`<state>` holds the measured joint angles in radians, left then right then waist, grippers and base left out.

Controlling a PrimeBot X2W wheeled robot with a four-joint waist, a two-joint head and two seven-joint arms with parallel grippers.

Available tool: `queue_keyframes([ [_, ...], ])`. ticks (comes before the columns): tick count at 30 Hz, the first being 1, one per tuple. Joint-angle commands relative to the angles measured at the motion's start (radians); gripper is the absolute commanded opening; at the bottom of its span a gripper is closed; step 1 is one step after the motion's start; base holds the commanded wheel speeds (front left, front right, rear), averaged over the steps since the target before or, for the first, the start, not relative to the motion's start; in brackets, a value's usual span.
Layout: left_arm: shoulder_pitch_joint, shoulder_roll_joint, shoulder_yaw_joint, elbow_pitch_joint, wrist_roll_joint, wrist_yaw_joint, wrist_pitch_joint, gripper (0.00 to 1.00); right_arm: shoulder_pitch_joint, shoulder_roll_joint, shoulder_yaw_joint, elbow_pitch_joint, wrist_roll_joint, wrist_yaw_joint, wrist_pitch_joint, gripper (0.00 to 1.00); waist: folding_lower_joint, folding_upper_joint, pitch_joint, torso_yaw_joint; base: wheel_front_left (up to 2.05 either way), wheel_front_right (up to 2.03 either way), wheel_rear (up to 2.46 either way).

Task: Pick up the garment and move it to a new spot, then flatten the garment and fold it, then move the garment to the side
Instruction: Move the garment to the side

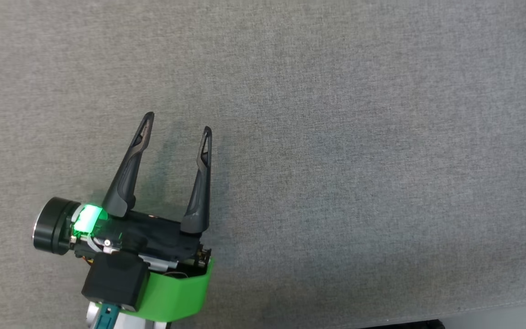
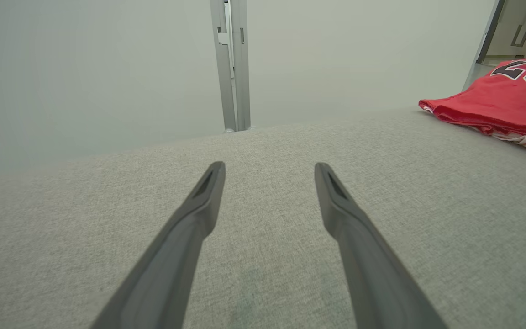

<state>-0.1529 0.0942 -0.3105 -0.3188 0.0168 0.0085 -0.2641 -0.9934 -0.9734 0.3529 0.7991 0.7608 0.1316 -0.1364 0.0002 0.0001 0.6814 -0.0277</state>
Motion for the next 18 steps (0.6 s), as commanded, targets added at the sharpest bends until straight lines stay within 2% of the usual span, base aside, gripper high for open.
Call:
queue_keyframes([
  [1,-0.019,0.007,-0.005,-0.01,0.009,0.003,0.0,1.0,-0.022,-0.014,-0.006,0.004,-0.015,-0.002,-0.008,0.0,-0.0002,-0.0001,0.053,-0.022,0.0,0.0,0.0],
  [4,-0.025,0.01,-0.018,-0.02,0.015,0.003,0.0,1.0,-0.042,-0.038,-0.023,0.023,-0.046,-0.002,-0.033,0.0,-0.0002,-0.0001,0.063,-0.02,0.0,0.0,0.0],
  [5,-0.026,0.01,-0.023,-0.022,0.015,0.003,0.0,1.0,-0.054,-0.044,-0.031,0.033,-0.066,-0.002,-0.049,0.67,-0.0002,-0.0001,0.065,-0.018,0.0,0.0,0.0],
  [6,-0.027,0.01,-0.025,-0.022,0.014,0.002,0.0,1.0,-0.06,-0.042,-0.033,0.045,-0.084,-0.002,-0.056,0.94,-0.0002,-0.0001,0.065,-0.016,0.0,0.0,0.0],
  [7,-0.027,0.011,-0.029,-0.02,0.013,0.002,0.0,1.0,-0.071,-0.041,-0.037,0.06,-0.115,-0.002,-0.073,1.0,-0.0002,-0.0001,0.063,-0.013,0.0,0.0,0.0],
  [10,-0.032,0.009,-0.036,-0.008,0.006,0.005,0.0,1.0,-0.108,-0.016,-0.063,0.1,-0.218,-0.002,-0.113,1.0,-0.0002,-0.0001,0.04,0.001,0.0,0.0,0.0],
  [13,-0.026,0.005,-0.035,0.015,-0.006,0.015,0.0,1.0,-0.091,0.072,-0.083,0.103,-0.316,-0.002,-0.129,1.0,-0.0002,-0.0001,-0.021,0.017,0.0,0.0,0.0],
  [15,-0.009,0.004,-0.03,0.026,-0.01,0.025,0.0,1.0,-0.06,0.123,-0.112,0.059,-0.347,-0.002,-0.128,1.0,-0.0002,-0.0001,-0.06,0.023,0.0,0.0,0.0],
  [18,0.015,-0.001,-0.019,0.061,-0.028,0.043,0.0,1.0,0.045,0.235,-0.157,-0.013,-0.384,-0.002,-0.128,1.0,-0.0002,-0.0001,-0.153,0.035,0.0,0.0,0.0],
])
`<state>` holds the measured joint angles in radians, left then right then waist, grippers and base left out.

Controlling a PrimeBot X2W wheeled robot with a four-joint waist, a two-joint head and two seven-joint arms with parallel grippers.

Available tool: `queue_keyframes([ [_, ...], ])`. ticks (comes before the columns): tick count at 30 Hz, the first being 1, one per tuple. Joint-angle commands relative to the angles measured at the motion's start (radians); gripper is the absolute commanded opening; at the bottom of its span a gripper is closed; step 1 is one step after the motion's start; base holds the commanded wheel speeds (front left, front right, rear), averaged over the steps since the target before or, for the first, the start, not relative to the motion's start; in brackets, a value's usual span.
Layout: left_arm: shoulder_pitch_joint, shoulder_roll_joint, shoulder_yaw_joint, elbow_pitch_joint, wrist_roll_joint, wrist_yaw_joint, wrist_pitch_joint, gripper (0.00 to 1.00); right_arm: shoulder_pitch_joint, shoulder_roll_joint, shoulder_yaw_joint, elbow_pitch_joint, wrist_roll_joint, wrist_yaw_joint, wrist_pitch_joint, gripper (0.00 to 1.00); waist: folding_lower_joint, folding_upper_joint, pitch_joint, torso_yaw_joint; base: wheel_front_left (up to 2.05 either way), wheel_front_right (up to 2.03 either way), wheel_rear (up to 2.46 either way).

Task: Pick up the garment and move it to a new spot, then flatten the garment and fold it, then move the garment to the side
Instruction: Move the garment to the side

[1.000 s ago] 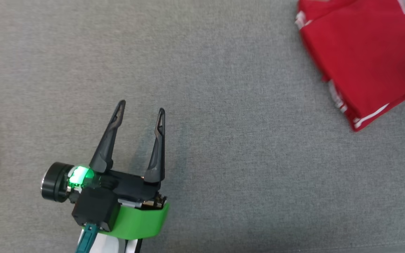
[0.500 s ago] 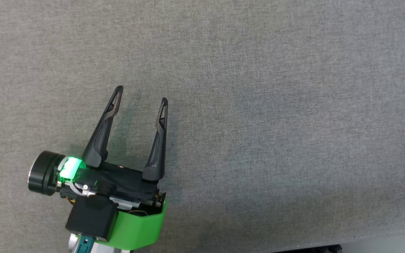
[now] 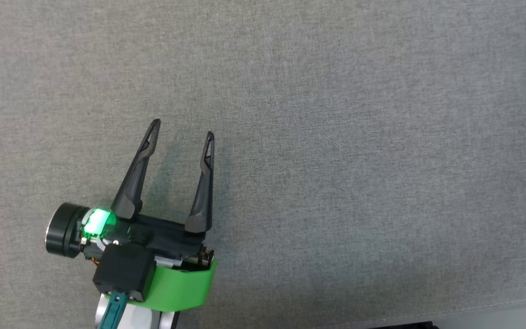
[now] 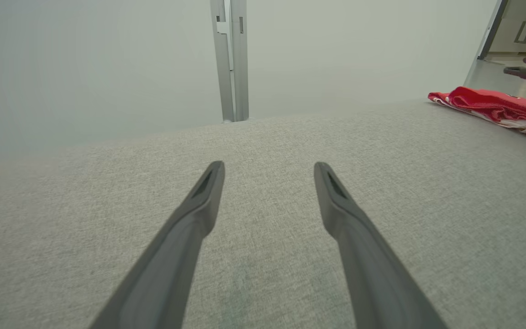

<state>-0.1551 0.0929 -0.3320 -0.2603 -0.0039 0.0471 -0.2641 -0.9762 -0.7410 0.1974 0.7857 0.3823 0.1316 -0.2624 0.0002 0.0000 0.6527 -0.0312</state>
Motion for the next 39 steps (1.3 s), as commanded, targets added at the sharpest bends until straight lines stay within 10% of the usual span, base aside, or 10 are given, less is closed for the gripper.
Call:
queue_keyframes([
  [1,0.027,-0.002,0.008,0.015,-0.016,0.009,0.0,1.0,0.067,0.041,-0.018,-0.034,-0.017,-0.002,-0.002,1.0,-0.0002,0.0,-0.156,0.043,0.0,0.0,0.0],
  [17,0.178,-0.023,0.101,0.191,-0.09,0.042,0.0,1.0,0.613,0.471,-0.102,-0.429,-0.103,-0.002,-0.002,1.0,-0.0002,0.0,-0.531,0.026,0.0,0.0,0.0],
  [39,0.359,-0.04,0.199,0.309,-0.107,0.004,0.0,1.0,1.034,0.583,-0.063,-0.673,-0.144,-0.002,-0.003,1.0,-0.0002,0.0,-0.725,0.025,0.0,0.0,0.0],
])
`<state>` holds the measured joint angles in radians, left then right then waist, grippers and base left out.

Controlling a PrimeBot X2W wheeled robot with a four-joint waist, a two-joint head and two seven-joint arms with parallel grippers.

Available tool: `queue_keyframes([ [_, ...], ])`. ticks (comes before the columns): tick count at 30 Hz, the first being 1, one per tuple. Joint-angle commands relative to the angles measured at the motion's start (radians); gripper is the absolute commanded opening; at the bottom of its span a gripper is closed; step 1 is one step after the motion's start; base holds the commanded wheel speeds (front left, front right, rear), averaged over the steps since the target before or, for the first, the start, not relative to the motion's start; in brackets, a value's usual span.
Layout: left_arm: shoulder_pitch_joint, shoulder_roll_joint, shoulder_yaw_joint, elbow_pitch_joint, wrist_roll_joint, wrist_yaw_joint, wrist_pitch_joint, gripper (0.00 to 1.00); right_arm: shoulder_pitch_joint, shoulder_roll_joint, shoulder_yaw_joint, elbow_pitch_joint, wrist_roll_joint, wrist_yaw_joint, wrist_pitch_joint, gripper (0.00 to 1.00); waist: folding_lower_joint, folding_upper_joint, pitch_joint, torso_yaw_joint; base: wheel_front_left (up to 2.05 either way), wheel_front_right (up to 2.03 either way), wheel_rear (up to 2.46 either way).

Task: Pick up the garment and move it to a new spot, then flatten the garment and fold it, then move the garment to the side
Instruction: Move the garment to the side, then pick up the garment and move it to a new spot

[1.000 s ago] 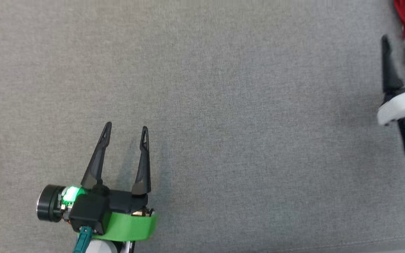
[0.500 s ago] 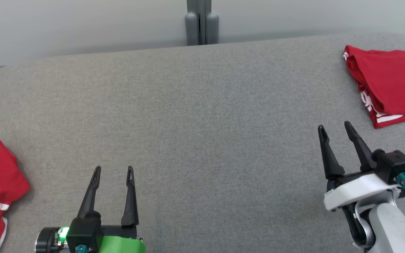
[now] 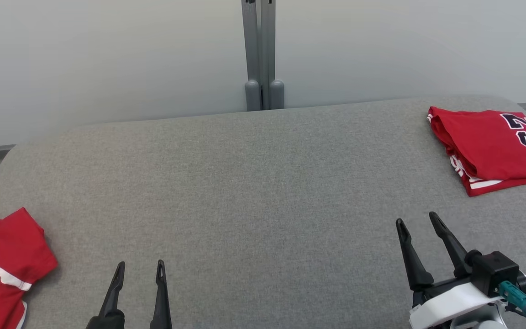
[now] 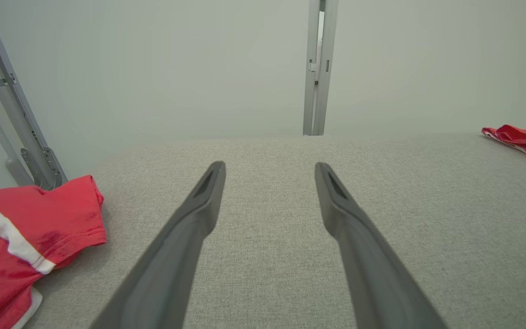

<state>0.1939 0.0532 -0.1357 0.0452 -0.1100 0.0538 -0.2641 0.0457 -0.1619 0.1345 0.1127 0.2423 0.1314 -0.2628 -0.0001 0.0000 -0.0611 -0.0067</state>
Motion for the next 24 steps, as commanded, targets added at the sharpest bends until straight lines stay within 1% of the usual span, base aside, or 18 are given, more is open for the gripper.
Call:
queue_keyframes([
  [1,0.011,-0.001,0.005,0.004,-0.003,-0.006,0.0,1.0,0.018,0.007,-0.002,0.003,-0.003,-0.001,-0.002,1.0,0.0001,0.0,-0.015,0.001,0.0,0.0,0.0],
  [5,0.016,-0.002,0.012,0.001,-0.01,-0.014,0.0,1.0,0.038,0.013,0.003,0.01,0.0,-0.001,-0.002,1.0,0.0001,0.0,-0.026,0.002,0.0,0.0,0.0],
  [13,0.017,-0.003,0.011,0.005,-0.024,-0.002,0.0,1.0,0.046,0.022,0.009,0.017,-0.006,-0.001,-0.002,1.0,0.0001,0.0,-0.031,-0.006,0.0,0.0,0.0],
  [24,-0.002,-0.002,0.01,0.01,-0.021,-0.008,0.0,1.0,0.043,0.025,0.007,0.022,-0.003,-0.001,-0.002,1.0,0.0001,0.0,-0.036,-0.003,0.0,0.0,0.0],
])
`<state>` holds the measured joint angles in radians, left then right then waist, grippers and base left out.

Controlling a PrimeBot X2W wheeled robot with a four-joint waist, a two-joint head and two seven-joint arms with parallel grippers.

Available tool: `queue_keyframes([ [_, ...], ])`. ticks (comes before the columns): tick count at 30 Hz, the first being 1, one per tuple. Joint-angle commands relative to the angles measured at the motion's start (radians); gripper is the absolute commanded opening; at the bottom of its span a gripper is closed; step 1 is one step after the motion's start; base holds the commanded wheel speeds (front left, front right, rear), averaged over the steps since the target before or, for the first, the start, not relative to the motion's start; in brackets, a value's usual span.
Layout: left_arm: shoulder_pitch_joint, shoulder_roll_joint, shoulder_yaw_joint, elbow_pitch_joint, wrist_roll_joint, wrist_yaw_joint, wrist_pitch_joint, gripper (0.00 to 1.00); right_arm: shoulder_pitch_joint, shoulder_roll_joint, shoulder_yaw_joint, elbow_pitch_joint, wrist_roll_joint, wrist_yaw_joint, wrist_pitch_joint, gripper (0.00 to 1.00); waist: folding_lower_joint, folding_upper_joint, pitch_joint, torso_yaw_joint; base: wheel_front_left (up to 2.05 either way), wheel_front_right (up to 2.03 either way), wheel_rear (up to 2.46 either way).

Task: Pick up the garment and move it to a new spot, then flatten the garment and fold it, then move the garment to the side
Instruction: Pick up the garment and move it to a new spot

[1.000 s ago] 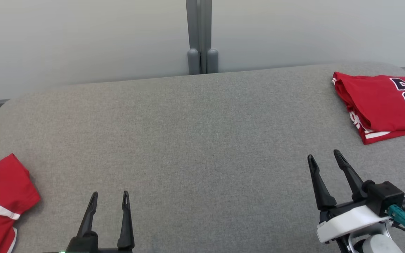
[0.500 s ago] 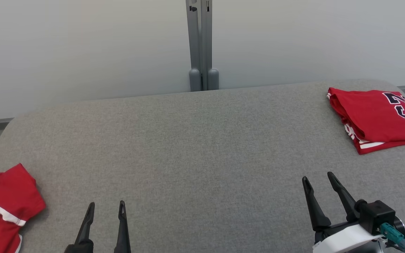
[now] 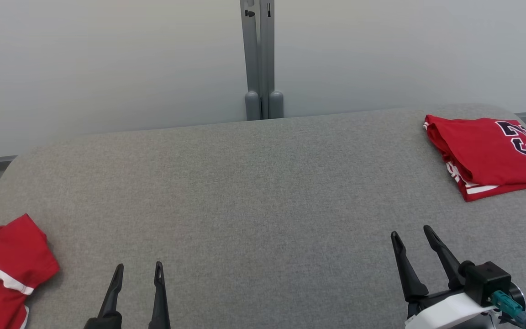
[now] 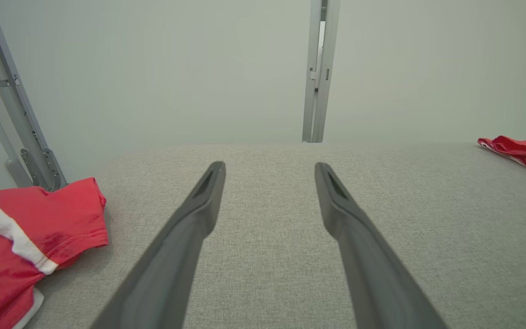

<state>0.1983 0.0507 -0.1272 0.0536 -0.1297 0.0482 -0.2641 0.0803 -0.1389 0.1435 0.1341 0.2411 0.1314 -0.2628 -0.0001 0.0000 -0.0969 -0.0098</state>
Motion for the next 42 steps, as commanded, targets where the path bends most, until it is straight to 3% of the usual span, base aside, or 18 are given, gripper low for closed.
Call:
queue_keyframes([
  [1,-0.006,0.0,0.001,0.002,0.0,-0.002,0.0,1.0,0.009,0.002,-0.003,-0.001,-0.002,-0.001,-0.002,1.0,0.0001,0.0,0.0,0.001,0.0,0.0,0.0],
  [34,-0.019,0.0,-0.008,0.019,0.017,-0.018,0.0,1.0,0.023,0.023,-0.016,-0.005,0.0,-0.001,-0.002,1.0,0.0001,0.0,0.006,0.012,0.0,0.0,0.0],
  [42,-0.03,0.001,-0.006,0.017,0.026,-0.016,0.0,1.0,0.033,0.029,-0.015,-0.003,0.004,-0.001,-0.002,1.0,0.0001,0.0,0.021,0.083,0.0,0.0,0.0],
])
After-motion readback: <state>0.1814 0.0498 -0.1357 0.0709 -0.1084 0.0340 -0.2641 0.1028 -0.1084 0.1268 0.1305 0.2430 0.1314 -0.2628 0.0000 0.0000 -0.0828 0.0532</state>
